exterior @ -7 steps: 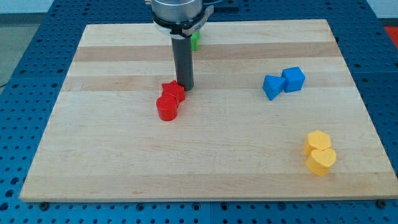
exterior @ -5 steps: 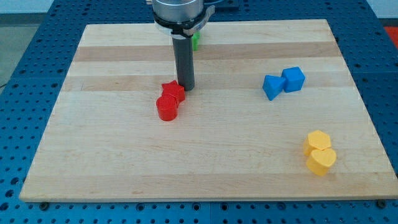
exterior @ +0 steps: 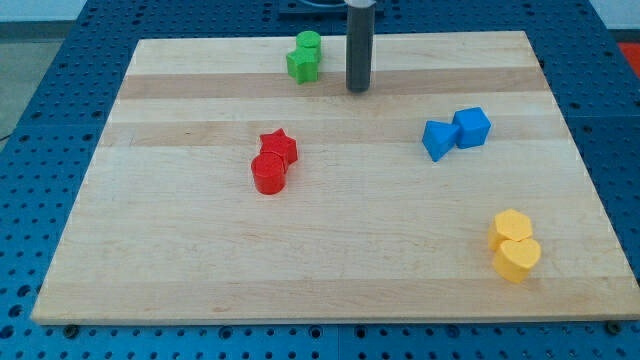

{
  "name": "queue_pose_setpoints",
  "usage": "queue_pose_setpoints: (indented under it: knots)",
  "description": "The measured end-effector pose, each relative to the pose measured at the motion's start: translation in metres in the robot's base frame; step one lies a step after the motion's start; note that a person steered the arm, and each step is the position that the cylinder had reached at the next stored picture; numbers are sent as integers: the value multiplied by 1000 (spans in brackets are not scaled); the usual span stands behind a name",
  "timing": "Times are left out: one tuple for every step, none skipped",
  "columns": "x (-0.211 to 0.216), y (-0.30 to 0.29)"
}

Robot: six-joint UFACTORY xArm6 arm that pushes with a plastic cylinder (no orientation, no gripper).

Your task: Push the green star towards top left

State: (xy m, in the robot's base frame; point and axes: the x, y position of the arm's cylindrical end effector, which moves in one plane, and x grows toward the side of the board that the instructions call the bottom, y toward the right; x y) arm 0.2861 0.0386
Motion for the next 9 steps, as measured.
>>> queue_pose_setpoints:
  knots:
    - [-58,9]
    - [-93,-2]
    - [-87,-42]
    - [-45,-59]
    - [2,-79]
    - [21,-110]
    - [36,-168]
    - [23,-152]
    - [0,-152]
